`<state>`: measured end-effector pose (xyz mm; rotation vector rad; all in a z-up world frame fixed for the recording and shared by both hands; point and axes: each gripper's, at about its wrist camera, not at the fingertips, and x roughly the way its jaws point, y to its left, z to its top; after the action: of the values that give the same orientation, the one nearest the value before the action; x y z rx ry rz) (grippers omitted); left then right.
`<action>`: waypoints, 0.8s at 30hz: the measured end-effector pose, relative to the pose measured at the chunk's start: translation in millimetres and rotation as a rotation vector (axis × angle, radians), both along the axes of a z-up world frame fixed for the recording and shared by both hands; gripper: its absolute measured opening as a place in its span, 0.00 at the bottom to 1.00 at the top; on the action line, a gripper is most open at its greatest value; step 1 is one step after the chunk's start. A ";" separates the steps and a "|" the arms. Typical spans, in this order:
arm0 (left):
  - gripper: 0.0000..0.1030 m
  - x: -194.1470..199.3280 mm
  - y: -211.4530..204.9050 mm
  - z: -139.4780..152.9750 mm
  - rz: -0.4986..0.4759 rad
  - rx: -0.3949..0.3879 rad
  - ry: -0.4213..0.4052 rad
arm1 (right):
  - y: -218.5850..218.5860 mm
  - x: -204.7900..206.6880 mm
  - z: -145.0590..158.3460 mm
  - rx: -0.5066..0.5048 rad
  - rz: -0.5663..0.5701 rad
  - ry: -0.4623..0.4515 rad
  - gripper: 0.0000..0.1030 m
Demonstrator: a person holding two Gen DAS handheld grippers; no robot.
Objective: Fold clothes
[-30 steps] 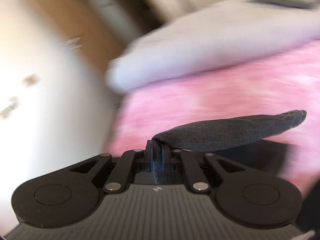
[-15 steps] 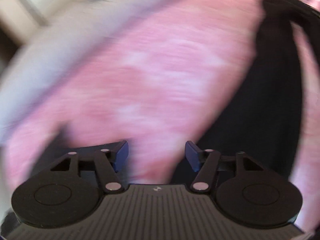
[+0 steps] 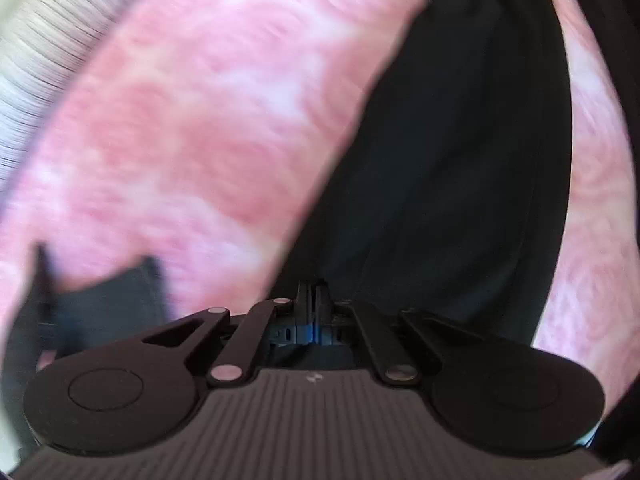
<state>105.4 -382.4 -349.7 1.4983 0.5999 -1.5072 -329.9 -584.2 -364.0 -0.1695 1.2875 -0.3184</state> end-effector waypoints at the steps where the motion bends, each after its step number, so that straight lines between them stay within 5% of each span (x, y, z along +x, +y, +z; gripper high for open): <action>1: 0.00 3.1 -3.0 18.3 0.015 -0.063 -0.025 | -0.6 3.8 -5.7 -0.009 0.019 0.019 0.30; 2: 0.00 4.6 -4.7 37.1 0.025 -0.133 -0.053 | -1.1 5.6 -7.8 -0.017 0.032 0.028 0.18; 5: 0.01 5.1 -8.1 98.3 0.048 -0.394 -0.191 | 3.6 -1.4 11.2 -0.070 0.057 -0.038 0.14; 7: 0.01 1.3 -4.1 119.8 0.070 -0.492 -0.257 | 16.6 -12.2 29.7 -0.143 0.075 -0.098 0.14; 10: 0.07 -0.1 1.8 100.8 0.144 -0.420 -0.256 | 40.0 -27.3 41.8 -0.197 0.057 -0.157 0.15; 12: 0.26 3.8 8.7 67.7 0.183 -0.314 -0.265 | 44.1 -30.8 35.7 -0.176 0.030 -0.149 0.21; 17: 0.26 -10.4 33.4 26.5 0.223 -0.214 -0.212 | 49.4 -39.5 23.6 -0.119 -0.029 -0.125 0.43; 24: 0.47 -96.4 -5.2 -6.2 -0.042 -0.266 -0.129 | 58.7 -62.0 19.8 -0.071 -0.136 -0.092 0.56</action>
<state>9.0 -387.6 -355.9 1.3953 0.2808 -1.4461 -392.0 -525.5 -344.2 -0.1264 1.1995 -0.4836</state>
